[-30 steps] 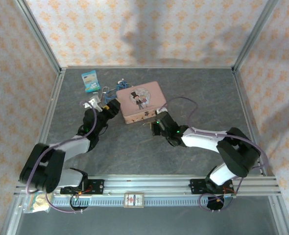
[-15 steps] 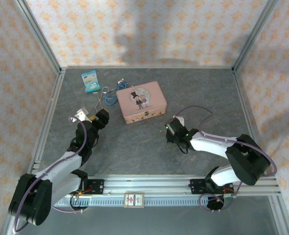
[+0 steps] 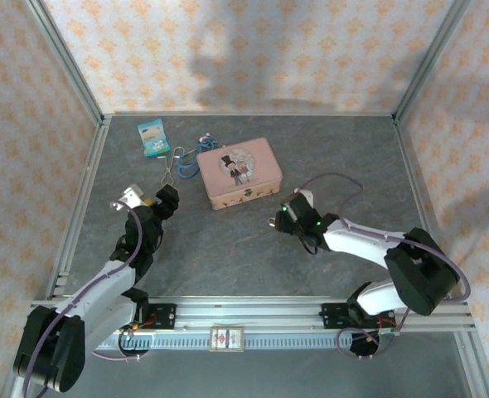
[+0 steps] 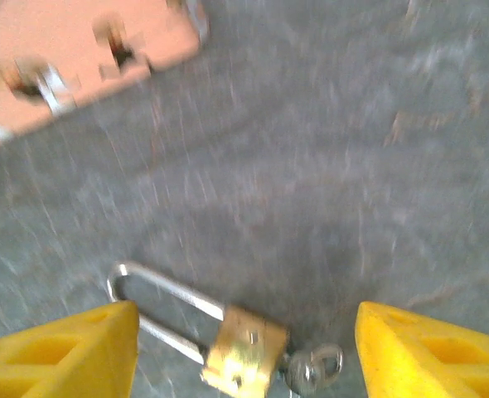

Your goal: Unlock the padlock with the key

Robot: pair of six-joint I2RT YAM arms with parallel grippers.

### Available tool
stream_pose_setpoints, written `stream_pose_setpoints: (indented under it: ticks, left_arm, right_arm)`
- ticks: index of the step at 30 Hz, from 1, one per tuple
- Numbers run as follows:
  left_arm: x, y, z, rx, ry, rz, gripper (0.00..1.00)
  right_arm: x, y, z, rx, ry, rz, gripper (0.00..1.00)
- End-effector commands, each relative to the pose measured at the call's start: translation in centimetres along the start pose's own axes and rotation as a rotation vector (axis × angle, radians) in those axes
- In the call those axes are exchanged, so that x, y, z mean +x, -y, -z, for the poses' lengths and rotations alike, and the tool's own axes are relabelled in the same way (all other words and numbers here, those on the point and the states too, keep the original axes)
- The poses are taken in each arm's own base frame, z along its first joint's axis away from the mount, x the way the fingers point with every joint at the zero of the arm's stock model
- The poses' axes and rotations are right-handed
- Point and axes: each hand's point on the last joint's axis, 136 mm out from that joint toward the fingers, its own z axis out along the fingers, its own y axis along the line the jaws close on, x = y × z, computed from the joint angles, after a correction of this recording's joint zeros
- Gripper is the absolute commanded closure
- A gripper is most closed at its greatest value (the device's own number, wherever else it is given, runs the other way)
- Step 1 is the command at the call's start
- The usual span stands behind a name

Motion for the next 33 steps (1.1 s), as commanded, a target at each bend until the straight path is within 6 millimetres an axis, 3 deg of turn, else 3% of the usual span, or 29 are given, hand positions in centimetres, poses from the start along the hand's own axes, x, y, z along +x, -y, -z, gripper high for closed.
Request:
stream_pose_setpoints:
  ticks: [1,4,9,12,15,21,23,26,28,30,33]
  left_arm:
    - [-2.3,0.1,0.2,-0.048,0.072,-0.051,0.07]
    - [-4.1,-0.4,0.3,-0.101,0.146,-0.099,0.03]
    - [-6.9,-2.3,0.4,-0.251,0.276,-0.244,0.01]
    - [-7.7,-3.5,0.1,-0.344,0.315,-0.323,0.01]
    - [-7.9,-4.4,-0.9,-0.451,0.317,-0.436,0.01]
    - [-6.7,-5.9,-2.7,-0.540,0.298,-0.589,0.01]
    - [-6.2,-6.2,-2.7,-0.528,0.305,-0.613,0.01]
    - [-5.9,-6.2,-2.4,-0.495,0.326,-0.640,0.01]
    - [-6.1,-5.5,-2.5,-0.441,0.353,-0.629,0.01]
    - [-5.9,-4.7,-2.6,-0.373,0.373,-0.649,0.01]
    - [-4.6,-3.3,-4.5,-0.290,0.292,-0.683,0.01]
  right_arm:
    - [-5.7,1.0,1.5,0.030,0.150,0.005,0.29]
    - [-9.1,4.4,1.3,0.107,0.230,-0.012,0.28]
    - [-13.2,12.5,0.5,0.290,0.358,-0.082,0.28]
    - [-13.9,16.4,0.7,0.408,0.455,-0.114,0.28]
    - [-13.6,18.7,0.6,0.470,0.506,-0.112,0.28]
    - [-14.1,19.3,1.8,0.459,0.688,-0.101,0.28]
    - [-14.6,19.1,2.7,0.418,0.750,-0.123,0.27]
    - [-13.8,19.7,3.1,0.392,0.789,-0.152,0.24]
    - [-13.1,19.8,3.9,0.383,0.830,-0.159,0.17]
    - [-12.9,19.7,4.1,0.366,0.839,-0.157,0.00]
    - [-12.8,19.1,3.9,0.335,0.837,-0.134,0.00]
